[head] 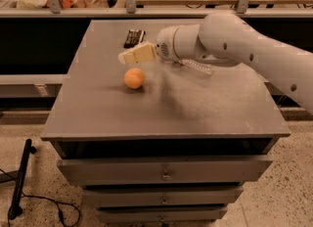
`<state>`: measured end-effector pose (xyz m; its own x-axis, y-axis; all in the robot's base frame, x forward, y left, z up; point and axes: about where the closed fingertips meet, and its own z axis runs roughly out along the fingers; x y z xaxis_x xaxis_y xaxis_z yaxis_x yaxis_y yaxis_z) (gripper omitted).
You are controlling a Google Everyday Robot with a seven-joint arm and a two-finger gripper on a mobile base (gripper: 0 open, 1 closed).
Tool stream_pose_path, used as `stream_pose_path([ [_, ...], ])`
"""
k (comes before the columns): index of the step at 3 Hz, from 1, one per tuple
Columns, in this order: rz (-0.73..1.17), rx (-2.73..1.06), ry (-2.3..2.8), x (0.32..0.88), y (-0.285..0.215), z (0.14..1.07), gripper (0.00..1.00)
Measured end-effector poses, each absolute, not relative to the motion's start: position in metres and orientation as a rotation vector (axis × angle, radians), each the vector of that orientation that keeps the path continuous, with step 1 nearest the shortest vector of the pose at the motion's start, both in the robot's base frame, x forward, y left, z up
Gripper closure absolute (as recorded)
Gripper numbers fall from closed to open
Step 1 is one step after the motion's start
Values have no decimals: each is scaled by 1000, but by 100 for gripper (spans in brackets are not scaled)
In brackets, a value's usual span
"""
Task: Pick rxbar chocolate
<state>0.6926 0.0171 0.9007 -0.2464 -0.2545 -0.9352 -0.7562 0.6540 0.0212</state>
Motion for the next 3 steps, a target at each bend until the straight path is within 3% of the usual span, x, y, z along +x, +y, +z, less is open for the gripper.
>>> stream_pose_path([
  [3, 523, -701, 1856, 728, 40, 877, 0],
])
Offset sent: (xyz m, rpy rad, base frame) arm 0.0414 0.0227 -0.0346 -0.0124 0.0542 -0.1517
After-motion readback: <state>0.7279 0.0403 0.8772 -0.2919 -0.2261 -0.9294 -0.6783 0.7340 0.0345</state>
